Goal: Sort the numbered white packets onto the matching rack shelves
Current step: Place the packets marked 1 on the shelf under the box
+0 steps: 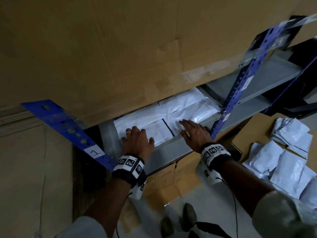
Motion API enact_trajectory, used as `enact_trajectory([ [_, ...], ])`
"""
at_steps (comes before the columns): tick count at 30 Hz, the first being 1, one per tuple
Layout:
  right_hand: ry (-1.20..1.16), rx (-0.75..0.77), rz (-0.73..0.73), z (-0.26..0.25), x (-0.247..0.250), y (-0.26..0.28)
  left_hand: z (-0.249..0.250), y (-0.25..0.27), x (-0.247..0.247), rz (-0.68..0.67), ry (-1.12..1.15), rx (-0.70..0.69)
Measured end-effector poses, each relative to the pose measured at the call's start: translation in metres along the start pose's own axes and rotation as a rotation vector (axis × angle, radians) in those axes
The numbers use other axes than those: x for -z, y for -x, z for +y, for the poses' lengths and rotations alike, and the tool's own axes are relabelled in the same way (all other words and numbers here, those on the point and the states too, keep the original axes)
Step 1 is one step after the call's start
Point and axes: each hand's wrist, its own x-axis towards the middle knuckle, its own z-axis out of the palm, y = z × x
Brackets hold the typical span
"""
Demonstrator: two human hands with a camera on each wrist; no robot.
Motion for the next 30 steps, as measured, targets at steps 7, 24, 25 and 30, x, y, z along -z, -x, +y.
enact_trajectory([
  [7, -0.154, -0.028, 0.338, -0.003, 0.037, 0.069, 0.037, 0.007, 0.019, 0.043, 0.16, -0.075],
  [24, -0.4, -0.449, 0.545, 0.156, 0.092, 0.249, 0.251, 0.074, -0.011, -0.079, 0.368, -0.28],
  [25, -0.408, -0.467, 0.549, 0.17, 0.097, 0.257, 0.268, 0.078, -0.012, -0.092, 0.37, -0.285],
  [30, -0.426, -0.563, 0.58, 0.245, 0.131, 0.294, 0.362, 0.089, -0.016, -0.157, 0.364, -0.33],
])
